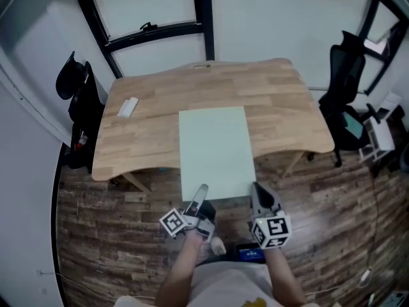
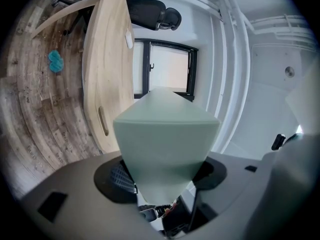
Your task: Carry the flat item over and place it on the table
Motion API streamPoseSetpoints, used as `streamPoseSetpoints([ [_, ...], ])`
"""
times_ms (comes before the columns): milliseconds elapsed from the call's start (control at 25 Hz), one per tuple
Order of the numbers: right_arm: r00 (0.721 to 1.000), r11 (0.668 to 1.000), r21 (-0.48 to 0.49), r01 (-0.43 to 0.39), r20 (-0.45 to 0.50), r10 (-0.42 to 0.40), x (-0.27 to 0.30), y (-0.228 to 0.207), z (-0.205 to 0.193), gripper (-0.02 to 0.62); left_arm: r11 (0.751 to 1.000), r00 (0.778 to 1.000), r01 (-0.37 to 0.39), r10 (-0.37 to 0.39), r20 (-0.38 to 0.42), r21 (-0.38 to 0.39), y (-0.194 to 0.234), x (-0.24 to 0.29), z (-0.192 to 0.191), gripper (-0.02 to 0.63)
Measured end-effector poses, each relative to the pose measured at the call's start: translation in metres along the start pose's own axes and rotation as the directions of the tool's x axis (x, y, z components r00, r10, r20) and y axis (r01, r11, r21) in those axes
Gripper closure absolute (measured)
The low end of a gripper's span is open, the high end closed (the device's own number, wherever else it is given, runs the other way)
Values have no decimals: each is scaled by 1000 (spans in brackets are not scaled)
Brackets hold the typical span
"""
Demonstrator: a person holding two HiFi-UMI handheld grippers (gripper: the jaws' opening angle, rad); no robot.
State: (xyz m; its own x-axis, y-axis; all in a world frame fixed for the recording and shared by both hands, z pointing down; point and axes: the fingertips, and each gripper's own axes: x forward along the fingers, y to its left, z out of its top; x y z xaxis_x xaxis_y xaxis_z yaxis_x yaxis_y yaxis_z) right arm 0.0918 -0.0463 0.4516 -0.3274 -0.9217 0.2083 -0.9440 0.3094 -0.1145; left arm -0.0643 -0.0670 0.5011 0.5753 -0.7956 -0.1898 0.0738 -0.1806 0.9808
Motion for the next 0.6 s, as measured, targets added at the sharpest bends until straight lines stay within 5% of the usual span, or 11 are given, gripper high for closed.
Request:
streamPoseSetpoints([
  [600,1000,1000,17,5,13,-5,20,-15,5,597,1000,1000,2,-2,-10,12,4,23,12,319],
])
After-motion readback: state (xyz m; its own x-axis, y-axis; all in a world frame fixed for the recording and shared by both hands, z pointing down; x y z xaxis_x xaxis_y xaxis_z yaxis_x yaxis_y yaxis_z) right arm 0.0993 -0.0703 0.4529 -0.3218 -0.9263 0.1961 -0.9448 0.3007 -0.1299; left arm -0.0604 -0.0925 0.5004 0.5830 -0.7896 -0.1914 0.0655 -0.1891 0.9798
